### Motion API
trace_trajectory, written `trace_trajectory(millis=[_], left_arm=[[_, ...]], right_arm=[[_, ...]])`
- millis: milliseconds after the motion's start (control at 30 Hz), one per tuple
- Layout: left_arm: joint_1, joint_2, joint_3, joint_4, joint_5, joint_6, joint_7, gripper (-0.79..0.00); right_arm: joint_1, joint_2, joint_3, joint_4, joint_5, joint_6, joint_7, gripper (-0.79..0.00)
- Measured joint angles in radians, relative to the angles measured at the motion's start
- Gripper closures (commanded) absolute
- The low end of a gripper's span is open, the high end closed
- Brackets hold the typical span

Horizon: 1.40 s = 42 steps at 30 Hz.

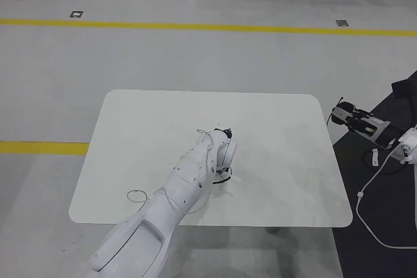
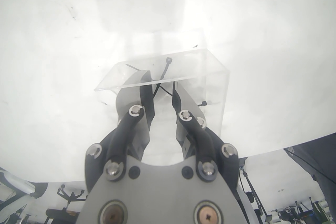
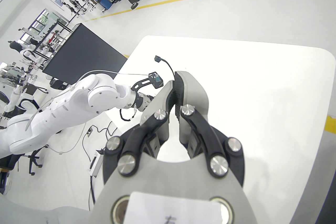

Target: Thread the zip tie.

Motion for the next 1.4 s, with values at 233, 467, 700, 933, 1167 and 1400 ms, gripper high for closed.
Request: trace_trajectory(millis=[233, 467, 700, 933, 1167, 1400], left_arm=[[-0.010, -0.013, 0.009, 0.013, 0.004, 0.002, -0.004, 0.000], [0.001, -0.022, 0.027, -0.081, 0.041, 0.042, -0.046, 0.000], [0.046, -0.003, 0.017, -0.229, 0.117, 0.081, -0.109, 0.000], [0.127, 0.034, -0.040, -0.417, 0.193, 0.081, -0.139, 0.000], [0.295, 0.084, -0.136, -0.733, 0.251, 0.004, -0.140, 0.000], [0.369, 0.106, -0.203, -0.790, 0.265, -0.047, -0.116, 0.000]], right_arm=[[0.000, 0.000, 0.000, 0.000, 0.000, 0.000, 0.000, 0.000], [0.000, 0.000, 0.000, 0.000, 0.000, 0.000, 0.000, 0.000], [0.000, 0.000, 0.000, 0.000, 0.000, 0.000, 0.000, 0.000], [0.000, 0.000, 0.000, 0.000, 0.000, 0.000, 0.000, 0.000], [0.000, 0.000, 0.000, 0.000, 0.000, 0.000, 0.000, 0.000], [0.000, 0.000, 0.000, 0.000, 0.000, 0.000, 0.000, 0.000]])
